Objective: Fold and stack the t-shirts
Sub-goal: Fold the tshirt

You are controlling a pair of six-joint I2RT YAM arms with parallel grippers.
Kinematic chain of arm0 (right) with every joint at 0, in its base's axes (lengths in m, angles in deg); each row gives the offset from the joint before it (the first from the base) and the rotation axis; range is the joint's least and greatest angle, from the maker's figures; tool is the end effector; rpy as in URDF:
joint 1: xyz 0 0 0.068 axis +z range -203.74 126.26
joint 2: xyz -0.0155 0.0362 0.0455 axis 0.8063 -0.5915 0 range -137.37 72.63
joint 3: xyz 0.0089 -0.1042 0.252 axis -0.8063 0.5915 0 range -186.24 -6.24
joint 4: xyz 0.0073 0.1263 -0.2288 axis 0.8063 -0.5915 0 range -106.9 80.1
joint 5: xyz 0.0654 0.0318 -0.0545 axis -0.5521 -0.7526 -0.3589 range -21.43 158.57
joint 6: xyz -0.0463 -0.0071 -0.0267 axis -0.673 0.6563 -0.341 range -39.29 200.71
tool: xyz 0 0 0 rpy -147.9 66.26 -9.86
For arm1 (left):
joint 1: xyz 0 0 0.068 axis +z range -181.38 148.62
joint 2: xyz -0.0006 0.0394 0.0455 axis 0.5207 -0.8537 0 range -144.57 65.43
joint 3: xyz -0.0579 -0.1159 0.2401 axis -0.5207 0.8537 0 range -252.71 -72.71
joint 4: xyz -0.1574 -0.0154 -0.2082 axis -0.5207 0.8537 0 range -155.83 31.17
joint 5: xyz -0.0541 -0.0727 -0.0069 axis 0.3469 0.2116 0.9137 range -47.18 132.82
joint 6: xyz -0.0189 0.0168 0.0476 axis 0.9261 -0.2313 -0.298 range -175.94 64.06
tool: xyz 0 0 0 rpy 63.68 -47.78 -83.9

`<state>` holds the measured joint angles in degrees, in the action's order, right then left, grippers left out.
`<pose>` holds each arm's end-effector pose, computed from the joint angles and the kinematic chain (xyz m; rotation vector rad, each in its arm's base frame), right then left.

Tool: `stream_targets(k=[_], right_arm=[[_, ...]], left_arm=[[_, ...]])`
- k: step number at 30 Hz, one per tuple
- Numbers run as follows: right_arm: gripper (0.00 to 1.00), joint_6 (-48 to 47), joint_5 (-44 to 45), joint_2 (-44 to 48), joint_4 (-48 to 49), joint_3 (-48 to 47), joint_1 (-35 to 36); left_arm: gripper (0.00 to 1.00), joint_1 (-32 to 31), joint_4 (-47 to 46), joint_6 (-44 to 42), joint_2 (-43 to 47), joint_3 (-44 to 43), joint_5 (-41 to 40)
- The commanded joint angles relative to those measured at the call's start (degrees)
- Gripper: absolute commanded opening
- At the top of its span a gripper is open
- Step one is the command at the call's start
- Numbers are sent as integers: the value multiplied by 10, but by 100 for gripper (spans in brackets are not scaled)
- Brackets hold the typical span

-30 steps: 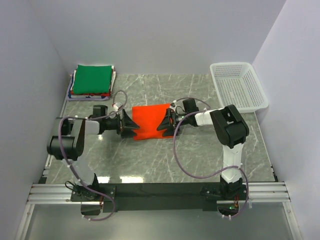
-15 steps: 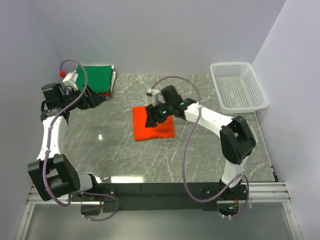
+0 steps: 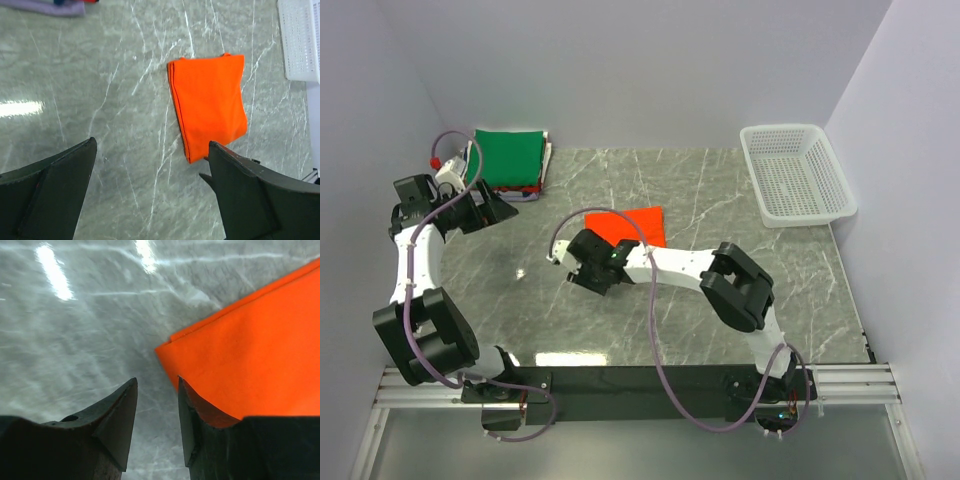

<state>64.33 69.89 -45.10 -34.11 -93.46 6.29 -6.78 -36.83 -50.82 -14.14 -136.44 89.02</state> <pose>0.2244 0.3874 0.1850 -1.5685 2.0081 0.2739 0.2781 0.0992 0.2945 -0.1819 2.1650 -0.7489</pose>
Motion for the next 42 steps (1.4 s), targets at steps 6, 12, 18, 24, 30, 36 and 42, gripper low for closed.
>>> stream_targets(k=[6,12,18,24,30,36,42], right_arm=[[45,-37,109,-15,43,19,18],[42,-55,91,-27,59,35,18],[31,-72,68,-30,79,58,16],[0,-70,61,-21,80,42,8],[0,-48,26,12,72,19,-7],[0,-1,-26,42,71,-2,-34],[0,11,-37,43,67,-16,-41]], left_arm=[[99,-8,-30,-12,13,54,-11],[99,-28,-72,23,10,124,-36],[99,-31,-102,67,-6,166,-18],[99,-46,-100,66,-2,182,-21],[99,-62,-100,76,-3,198,3],[99,-88,-176,168,-54,221,57],[99,-148,-327,314,-106,227,55]])
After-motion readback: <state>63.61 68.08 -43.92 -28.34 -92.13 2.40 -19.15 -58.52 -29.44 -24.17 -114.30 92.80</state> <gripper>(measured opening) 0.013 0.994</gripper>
